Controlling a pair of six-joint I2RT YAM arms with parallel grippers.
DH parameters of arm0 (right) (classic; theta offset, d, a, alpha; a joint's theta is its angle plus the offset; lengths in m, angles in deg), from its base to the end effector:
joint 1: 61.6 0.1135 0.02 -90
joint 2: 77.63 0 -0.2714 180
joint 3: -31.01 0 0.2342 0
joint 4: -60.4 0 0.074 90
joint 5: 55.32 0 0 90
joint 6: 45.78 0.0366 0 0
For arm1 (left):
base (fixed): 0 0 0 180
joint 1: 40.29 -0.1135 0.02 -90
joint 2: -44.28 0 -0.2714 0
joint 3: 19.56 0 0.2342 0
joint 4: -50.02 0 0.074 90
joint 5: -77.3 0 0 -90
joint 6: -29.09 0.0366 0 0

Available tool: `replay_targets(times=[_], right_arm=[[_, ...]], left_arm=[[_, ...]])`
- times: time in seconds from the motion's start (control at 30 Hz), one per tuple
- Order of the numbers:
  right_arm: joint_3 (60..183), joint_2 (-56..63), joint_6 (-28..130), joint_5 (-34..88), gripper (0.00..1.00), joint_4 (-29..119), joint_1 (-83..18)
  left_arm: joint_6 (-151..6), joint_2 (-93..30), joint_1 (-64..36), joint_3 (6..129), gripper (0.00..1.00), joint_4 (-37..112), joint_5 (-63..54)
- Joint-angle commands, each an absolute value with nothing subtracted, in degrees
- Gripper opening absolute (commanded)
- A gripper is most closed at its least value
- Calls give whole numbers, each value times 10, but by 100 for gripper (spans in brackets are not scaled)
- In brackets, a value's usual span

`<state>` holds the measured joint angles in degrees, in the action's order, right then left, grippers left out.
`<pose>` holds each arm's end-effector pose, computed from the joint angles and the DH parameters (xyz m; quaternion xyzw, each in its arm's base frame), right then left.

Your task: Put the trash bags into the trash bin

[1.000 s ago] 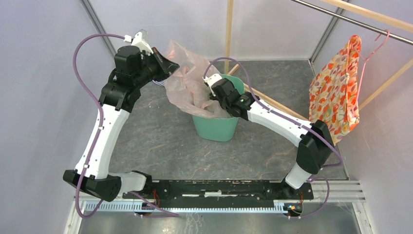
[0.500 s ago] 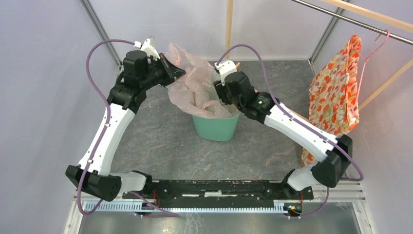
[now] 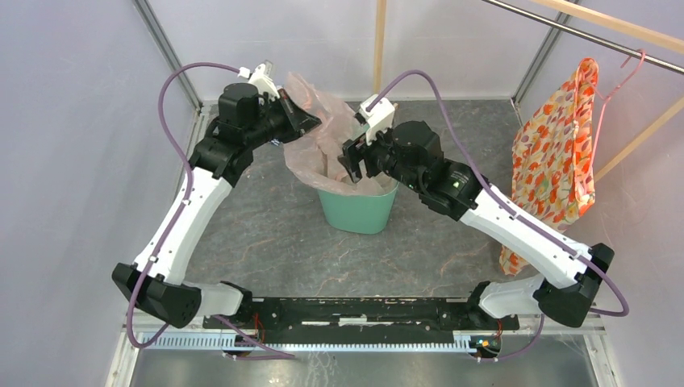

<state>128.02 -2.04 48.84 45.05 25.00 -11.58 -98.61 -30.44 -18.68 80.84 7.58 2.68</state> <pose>0.1832 0.2082 0.4353 -0.2515 0.7454 0.2182 0.5776 0.2420 -0.1063 0.4453 -0.0323 0.7987 -0.3858 0.4606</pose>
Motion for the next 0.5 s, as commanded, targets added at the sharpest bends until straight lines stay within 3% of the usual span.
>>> replay_targets(times=[0.0,0.33,0.4,0.47], right_arm=[[1286,-9,462,415,79,297,-97],[1287,24,455,492,57,311,-97],[1292,23,456,513,44,305,-98],[1290,13,459,545,23,298,-101]], left_arm=[[-1007,-316,-165,840,2,100,19],[-1011,-367,-103,905,2,99,-15],[-1011,-383,-86,923,2,99,-23],[-1010,-402,-72,942,2,97,-31]])
